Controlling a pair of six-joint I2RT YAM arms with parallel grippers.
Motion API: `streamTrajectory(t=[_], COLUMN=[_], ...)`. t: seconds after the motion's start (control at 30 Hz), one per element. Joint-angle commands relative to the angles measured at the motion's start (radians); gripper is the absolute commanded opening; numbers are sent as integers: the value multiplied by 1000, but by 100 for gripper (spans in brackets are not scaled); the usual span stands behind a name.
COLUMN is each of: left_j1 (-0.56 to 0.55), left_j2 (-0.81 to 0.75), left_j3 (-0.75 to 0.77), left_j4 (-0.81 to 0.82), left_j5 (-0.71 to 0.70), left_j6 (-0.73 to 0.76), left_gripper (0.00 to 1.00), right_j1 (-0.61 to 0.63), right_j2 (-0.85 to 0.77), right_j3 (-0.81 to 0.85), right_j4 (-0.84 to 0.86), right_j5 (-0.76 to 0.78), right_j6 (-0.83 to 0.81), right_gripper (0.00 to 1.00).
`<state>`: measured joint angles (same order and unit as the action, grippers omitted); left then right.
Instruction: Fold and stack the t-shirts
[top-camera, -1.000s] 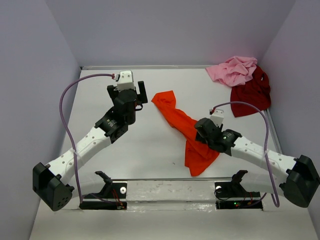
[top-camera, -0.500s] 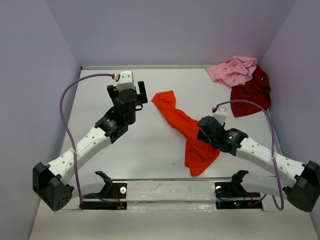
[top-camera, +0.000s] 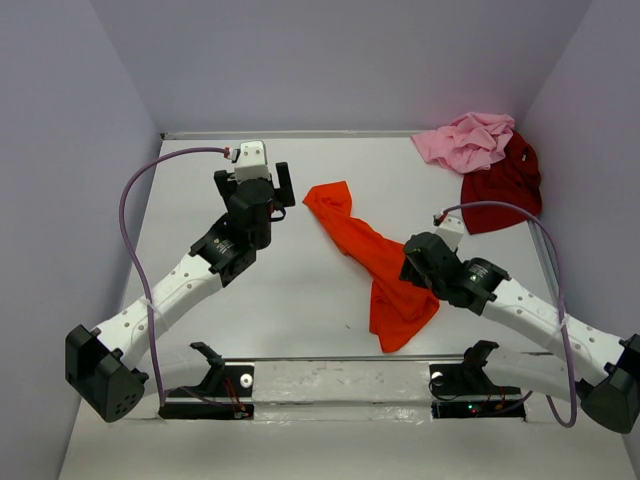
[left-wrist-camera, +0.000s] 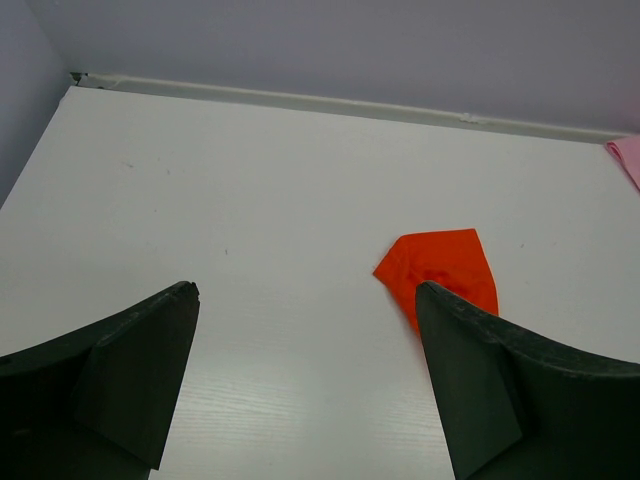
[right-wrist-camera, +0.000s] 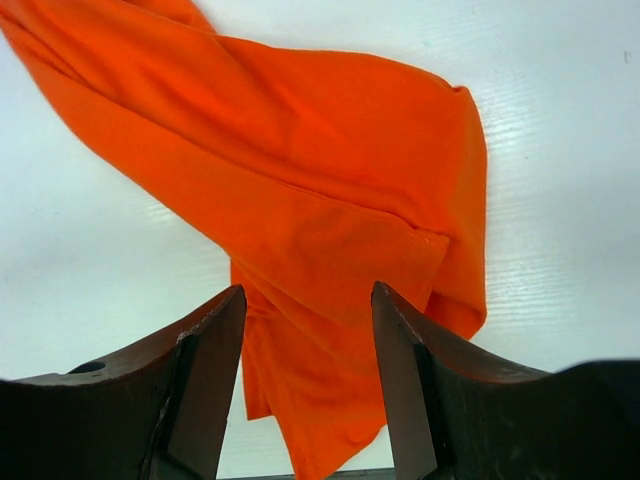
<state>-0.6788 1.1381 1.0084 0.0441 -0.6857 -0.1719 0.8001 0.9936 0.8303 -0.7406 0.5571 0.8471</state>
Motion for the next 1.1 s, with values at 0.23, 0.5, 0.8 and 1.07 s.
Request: streamTrajectory(t=[0.23, 0.5, 0.8, 1.07], left_j1=[-5, -11, -18, -18], left_j2=[-9, -15, -18, -24], left_j3=[35, 33, 33, 32], left_j4=[36, 36, 37, 37], left_j5=[-26, -35, -44, -44], left_j6=[12, 17, 25, 25], left_gripper=[99, 99, 99, 99], right_j1=[7, 7, 7, 7], right_j2=[82, 206, 205, 172], right_j3=[-40, -14, 15, 12], right_j4=[-75, -63, -187, -296], right_j5=[136, 145, 182, 205], right_j6=[231, 285, 397, 452], right_gripper=[58, 58, 57, 57])
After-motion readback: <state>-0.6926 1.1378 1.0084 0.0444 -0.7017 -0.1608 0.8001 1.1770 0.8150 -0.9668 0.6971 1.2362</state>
